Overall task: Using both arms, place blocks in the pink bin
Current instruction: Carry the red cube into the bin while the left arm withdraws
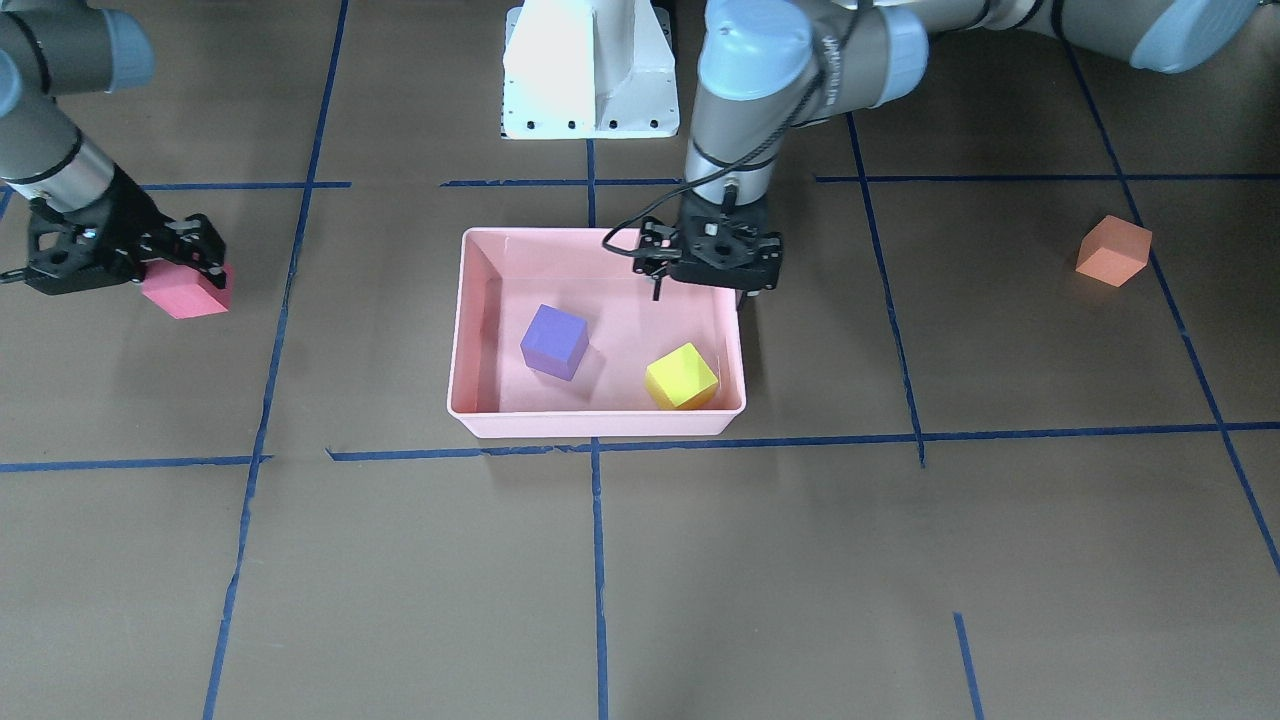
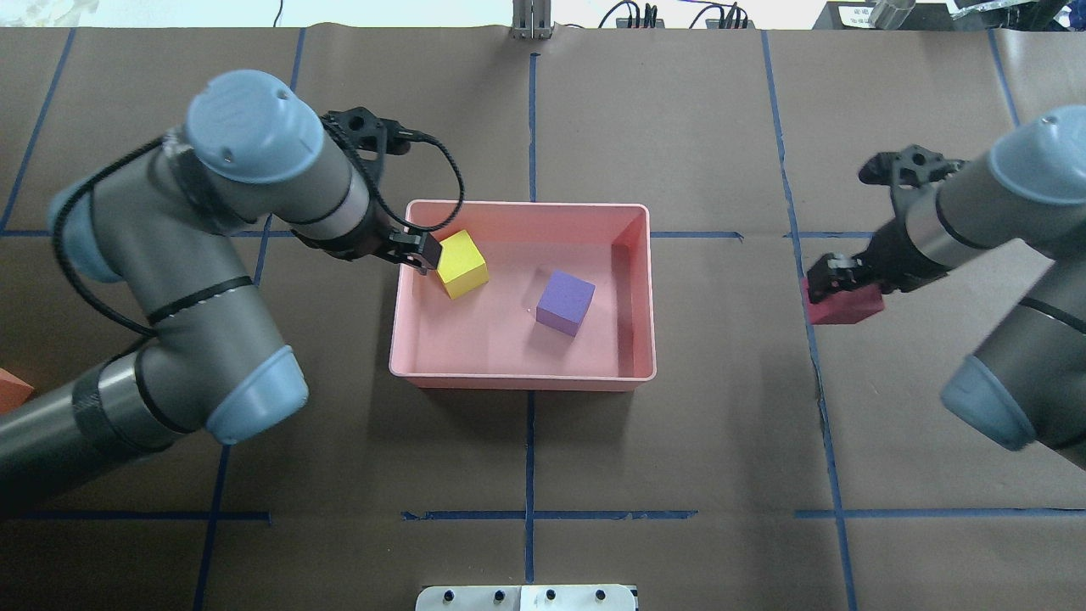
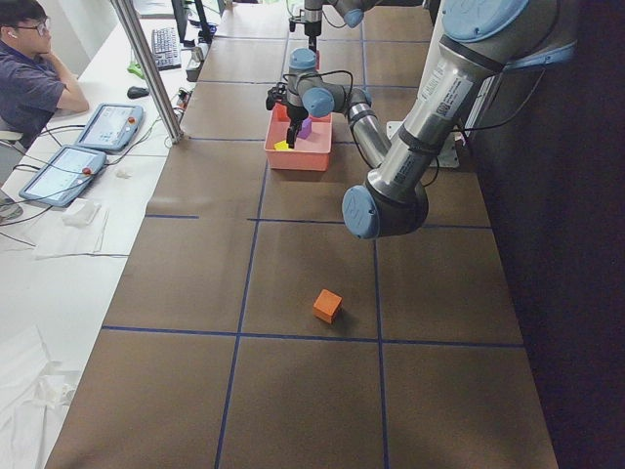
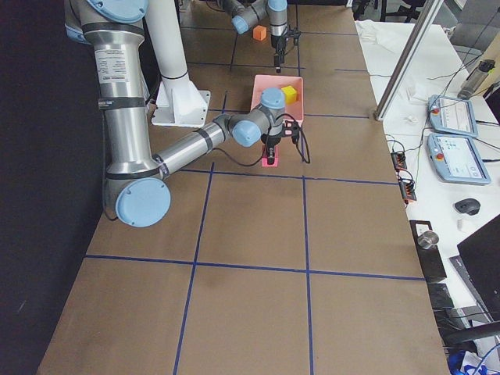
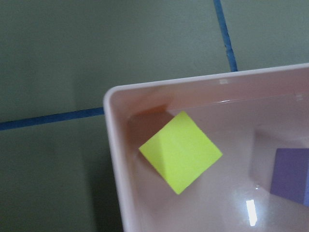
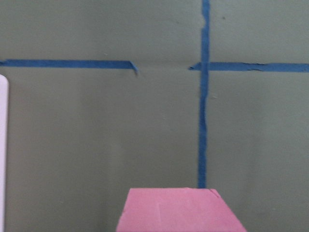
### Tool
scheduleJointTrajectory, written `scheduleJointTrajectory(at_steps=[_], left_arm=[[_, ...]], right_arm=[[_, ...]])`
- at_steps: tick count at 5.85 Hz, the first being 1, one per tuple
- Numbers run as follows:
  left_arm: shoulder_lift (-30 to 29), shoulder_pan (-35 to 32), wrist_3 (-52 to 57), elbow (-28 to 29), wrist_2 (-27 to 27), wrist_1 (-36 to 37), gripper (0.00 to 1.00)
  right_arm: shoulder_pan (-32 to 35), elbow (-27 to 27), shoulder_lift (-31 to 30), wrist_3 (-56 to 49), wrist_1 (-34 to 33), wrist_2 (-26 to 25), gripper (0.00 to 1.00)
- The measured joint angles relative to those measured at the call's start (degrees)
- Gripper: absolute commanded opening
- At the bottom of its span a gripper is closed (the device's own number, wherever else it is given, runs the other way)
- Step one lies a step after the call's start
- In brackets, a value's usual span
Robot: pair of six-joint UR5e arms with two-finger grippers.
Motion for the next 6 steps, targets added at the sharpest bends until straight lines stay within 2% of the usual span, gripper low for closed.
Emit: scheduleJointTrajectory(at_steps=[1, 2, 4, 5, 6], left_arm=[[4.0, -4.1, 7.2, -1.7, -3.3, -0.2, 1.0], [8.4, -8.6, 15.2, -2.7, -6.8, -0.6, 1.0], [17.8, -19.3, 32.8, -2.8, -14.1, -2.1, 1.0], [21.2, -22.8, 38.2, -2.7, -16.3, -2.4, 1.0], [23.6, -24.3, 40.2, -2.8, -17.2, -2.6, 1.0]], right_arm=[[-1.4, -0.1, 8.9, 3.9, -9.0, -0.3, 0.48], [-4.0, -0.3, 15.2, 8.6, -14.3, -1.5, 0.48], [-11.5, -2.8, 24.1, 19.6, -16.6, -7.8, 0.53], [-15.5, -5.3, 27.8, 24.2, -16.7, -11.6, 0.93], [-18.5, -7.7, 30.6, 27.0, -16.5, -14.7, 0.99]])
